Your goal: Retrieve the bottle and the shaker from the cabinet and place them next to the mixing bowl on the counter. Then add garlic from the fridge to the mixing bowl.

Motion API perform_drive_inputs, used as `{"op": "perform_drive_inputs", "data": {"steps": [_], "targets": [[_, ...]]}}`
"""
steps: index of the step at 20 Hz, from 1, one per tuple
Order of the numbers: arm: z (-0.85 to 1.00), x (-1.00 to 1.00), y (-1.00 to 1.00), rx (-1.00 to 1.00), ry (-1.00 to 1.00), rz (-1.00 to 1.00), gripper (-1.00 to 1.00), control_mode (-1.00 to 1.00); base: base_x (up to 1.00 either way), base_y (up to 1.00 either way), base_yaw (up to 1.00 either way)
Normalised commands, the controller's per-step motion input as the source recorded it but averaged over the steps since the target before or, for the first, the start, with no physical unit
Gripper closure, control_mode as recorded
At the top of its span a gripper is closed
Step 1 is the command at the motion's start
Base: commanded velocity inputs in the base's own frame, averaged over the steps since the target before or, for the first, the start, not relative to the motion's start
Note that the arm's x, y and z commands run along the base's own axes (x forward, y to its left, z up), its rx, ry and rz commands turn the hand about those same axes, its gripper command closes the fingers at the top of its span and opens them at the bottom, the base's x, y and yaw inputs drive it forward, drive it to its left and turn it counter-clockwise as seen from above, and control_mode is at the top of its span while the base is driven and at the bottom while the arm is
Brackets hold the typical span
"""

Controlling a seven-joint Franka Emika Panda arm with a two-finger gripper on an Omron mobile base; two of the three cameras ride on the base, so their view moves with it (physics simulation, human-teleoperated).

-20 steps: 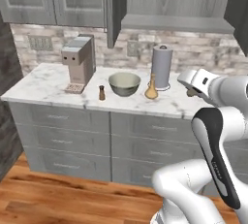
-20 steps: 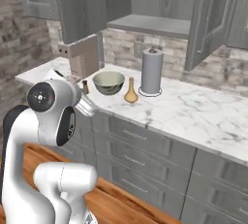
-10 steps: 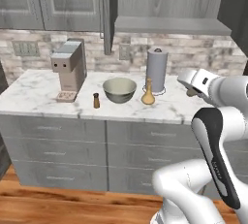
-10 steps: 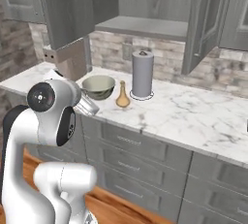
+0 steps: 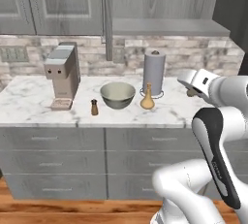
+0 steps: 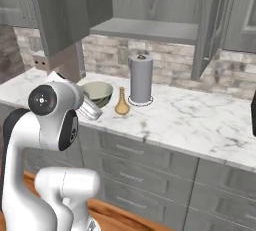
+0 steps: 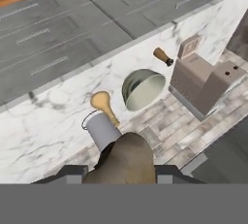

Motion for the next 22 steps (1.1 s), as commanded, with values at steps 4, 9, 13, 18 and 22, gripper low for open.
{"op": "perform_drive_inputs", "data": {"steps": [4,9,13,18,22], "targets": [[0.00,0.00,0.00,0.00,0.00,0.00,1.00,1.00,0.44,0.28,-0.21],[0.00,0.00,0.00,0.00,0.00,0.00,1.00,1.00,0.46,0.30,-0.21],[0.00,0.00,0.00,0.00,0.00,0.00,1.00,1.00,0.47,0.33,-0.21],[0.00,0.00,0.00,0.00,0.00,0.00,1.00,1.00,0.45,0.34,-0.21],[0.00,0.00,0.00,0.00,0.00,0.00,1.00,1.00,0.43,0.26,-0.20]]}}
